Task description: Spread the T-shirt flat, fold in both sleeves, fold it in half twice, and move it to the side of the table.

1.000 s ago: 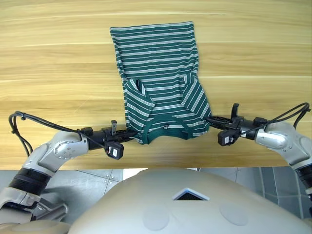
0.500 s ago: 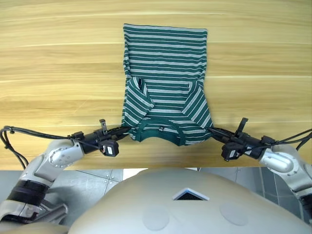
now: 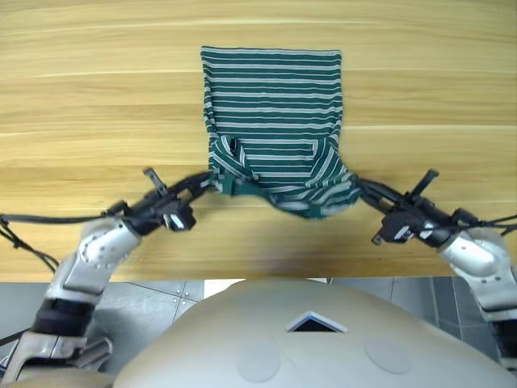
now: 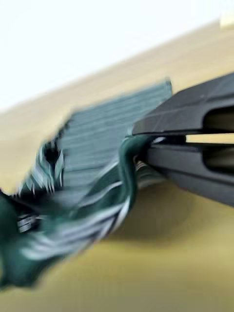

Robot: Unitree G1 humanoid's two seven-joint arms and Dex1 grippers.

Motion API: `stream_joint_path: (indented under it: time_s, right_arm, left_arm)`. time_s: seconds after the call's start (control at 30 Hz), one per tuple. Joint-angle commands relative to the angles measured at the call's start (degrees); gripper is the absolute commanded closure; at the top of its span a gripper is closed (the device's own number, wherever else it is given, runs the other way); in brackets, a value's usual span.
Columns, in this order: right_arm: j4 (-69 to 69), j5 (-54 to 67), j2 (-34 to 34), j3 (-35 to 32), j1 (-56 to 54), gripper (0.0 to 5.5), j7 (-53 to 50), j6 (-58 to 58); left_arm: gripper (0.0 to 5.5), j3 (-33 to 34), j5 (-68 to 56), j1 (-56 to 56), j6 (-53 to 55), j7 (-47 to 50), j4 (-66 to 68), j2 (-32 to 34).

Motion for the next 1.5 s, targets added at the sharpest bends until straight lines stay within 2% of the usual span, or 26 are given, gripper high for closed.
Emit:
stream_joint_path:
  time_s: [0.03, 0.2, 0.53, 0.73, 0.97, 1.03, 1.17, 1.5]
  right_arm:
    - [6.44, -4.53, 6.93, 1.19, -13.33, 5.5, -4.29, 3.62]
    - [20.39, -12.0, 13.5, 4.36, -29.5, 5.5, -10.42, 5.31]
    - [60.01, -22.67, 23.2, 12.77, -57.6, 5.5, -25.62, 4.57]
    - [75.1, -24.49, 26.68, 16.16, -65.57, 5.5, -31.59, 3.16]
    - [82.53, -24.27, 27.91, 17.25, -69.28, 5.5, -34.56, 3.87]
    - [83.78, -24.28, 28.81, 17.54, -70.17, 5.11, -34.85, 4.3]
    - [86.18, -23.83, 30.21, 17.45, -72.2, 4.42, -35.11, 6.5]
    - [89.82, -22.27, 35.77, 16.6, -76.81, 2.75, -35.93, 11.87]
  left_arm:
    - [5.45, -0.78, 4.63, -11.24, 4.71, 3.45, 5.69, -5.84]
    - [5.45, -1.57, 9.13, -24.3, 7.64, 7.86, 17.3, -10.4]
    - [5.45, -8.83, 17.09, -49.68, 3.0, 17.58, 51.44, -17.18]
    - [5.45, -11.29, 19.03, -58.96, 2.05, 22.81, 66.82, -19.5]
    - [5.45, -12.42, 19.18, -63.78, 3.82, 26.0, 76.25, -20.68]
    - [5.45, -12.67, 19.01, -64.23, 4.46, 25.47, 77.77, -21.25]
    - [4.67, -12.03, 17.54, -64.98, 6.82, 24.08, 80.02, -22.36]
    - [3.16, -10.07, 15.6, -69.06, 13.5, 24.83, 82.7, -24.28]
